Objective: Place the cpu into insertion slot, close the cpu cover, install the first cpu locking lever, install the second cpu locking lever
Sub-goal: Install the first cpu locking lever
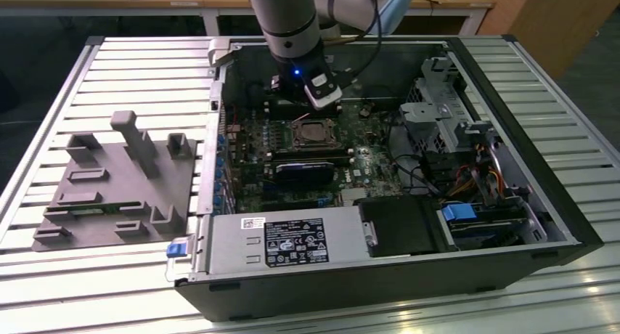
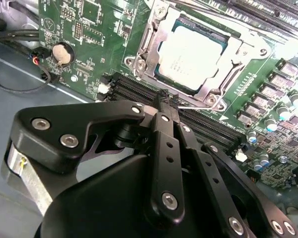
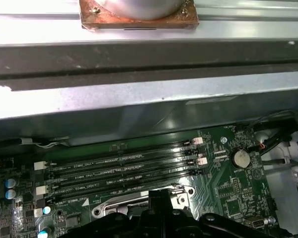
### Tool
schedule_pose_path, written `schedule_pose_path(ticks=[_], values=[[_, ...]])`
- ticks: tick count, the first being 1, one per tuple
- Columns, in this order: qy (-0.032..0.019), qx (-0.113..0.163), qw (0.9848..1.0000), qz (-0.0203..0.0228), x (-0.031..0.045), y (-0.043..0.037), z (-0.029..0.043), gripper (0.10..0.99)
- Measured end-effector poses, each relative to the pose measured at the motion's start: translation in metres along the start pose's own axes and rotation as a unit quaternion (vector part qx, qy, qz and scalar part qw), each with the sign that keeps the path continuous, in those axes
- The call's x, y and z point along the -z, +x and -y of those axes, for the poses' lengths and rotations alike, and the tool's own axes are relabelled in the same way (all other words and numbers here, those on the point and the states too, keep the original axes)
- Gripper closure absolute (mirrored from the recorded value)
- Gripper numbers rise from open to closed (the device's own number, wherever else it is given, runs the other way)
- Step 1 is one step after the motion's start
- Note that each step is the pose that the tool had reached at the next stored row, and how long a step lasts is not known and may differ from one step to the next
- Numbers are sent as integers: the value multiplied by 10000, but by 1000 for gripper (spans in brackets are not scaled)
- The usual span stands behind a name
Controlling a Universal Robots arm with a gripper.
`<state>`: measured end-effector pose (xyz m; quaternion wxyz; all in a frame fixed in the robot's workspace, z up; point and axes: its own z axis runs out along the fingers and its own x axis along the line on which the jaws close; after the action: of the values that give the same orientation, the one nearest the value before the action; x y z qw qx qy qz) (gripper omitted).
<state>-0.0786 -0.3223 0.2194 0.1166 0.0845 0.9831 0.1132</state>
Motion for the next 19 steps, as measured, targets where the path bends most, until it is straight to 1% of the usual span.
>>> schedule_pose_path(ticks=[2, 9, 12, 15, 16, 17, 19], values=[[14, -8, 10000, 3, -10, 3, -3, 984], [45, -14, 10000, 11, -47, 21, -62, 984], [70, -10, 10000, 16, -62, 28, -81, 984], [112, -4, 9999, 23, -77, 34, -100, 984], [142, -1, 9999, 28, -88, 38, -116, 984], [186, -3, 9998, 38, -108, 27, -133, 984], [205, -26, 9998, 49, -115, 28, -133, 984]])
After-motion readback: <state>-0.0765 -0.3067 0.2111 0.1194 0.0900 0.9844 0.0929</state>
